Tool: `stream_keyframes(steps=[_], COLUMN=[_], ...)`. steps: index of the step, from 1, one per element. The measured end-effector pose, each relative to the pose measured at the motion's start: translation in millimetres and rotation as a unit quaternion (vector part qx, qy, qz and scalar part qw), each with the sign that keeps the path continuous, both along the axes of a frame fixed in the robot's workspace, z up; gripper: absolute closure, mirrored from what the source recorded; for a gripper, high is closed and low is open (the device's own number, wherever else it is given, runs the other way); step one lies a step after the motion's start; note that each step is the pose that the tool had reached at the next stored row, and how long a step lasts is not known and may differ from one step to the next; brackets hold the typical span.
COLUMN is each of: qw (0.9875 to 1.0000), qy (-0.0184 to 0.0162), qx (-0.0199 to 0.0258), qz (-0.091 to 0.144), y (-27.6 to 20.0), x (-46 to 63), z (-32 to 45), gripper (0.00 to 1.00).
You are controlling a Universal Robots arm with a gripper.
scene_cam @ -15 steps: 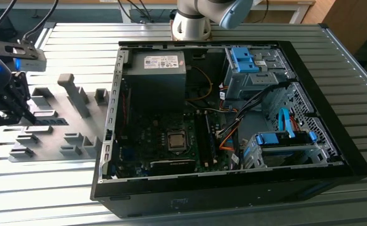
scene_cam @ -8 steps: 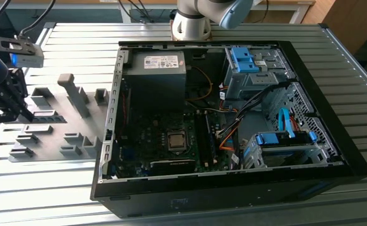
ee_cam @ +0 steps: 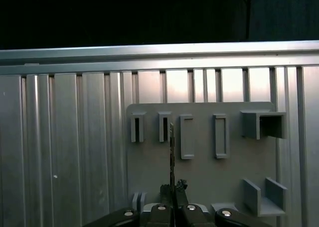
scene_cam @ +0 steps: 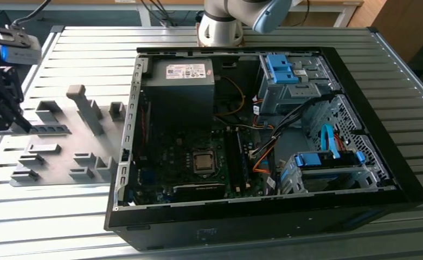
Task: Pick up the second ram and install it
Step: 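Pick up the second ram and move it above second insertion slot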
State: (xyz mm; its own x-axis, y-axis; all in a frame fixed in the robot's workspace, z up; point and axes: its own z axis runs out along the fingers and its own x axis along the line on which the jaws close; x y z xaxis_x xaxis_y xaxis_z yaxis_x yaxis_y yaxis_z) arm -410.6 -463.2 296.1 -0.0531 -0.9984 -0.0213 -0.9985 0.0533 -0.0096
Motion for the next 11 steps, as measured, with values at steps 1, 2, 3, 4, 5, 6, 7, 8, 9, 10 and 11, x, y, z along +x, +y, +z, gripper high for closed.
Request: stream_keyframes(steps=[1,2,3,4,5,6,7,8,9,10,11], qw=[1.0000,1.0000,1.0000,1.0000,1.0000,1.0000,1.0000,1.0000,1.0000,1.0000,1.0000], qy=[0.0000,0.0000,0.0000,0.0000,0.0000,-0.0001,-0.0001,-0.0001,-0.0001,0.0000,0.0000], qx=[0.0000,0.0000,0.0000,0.0000,0.0000,0.0001,0.0001,0.0001,0.0001,0.0000,0.0000], qz=[0.000,0.000,0.000,0.000,0.000,0.000,0.000,0.000,0.000,0.000,0.000], y=[0.0,0.0,0.0,0.0,0.0,0.0,0.0,0.0,0.0,0.0,0.0], x=[0.0,0.0,0.0,0.0,0.0,0.0,0.0,0.0,0.0,0.0,0.0], z=[1.7,3.3,4.8,5.9,6.5,6.4,6.5,6.5,6.6,6.7,6.7], gripper=[0.86,0.86,0.86,0.86,0.86,0.86,0.86,0.86,0.86,0.86,0.86])
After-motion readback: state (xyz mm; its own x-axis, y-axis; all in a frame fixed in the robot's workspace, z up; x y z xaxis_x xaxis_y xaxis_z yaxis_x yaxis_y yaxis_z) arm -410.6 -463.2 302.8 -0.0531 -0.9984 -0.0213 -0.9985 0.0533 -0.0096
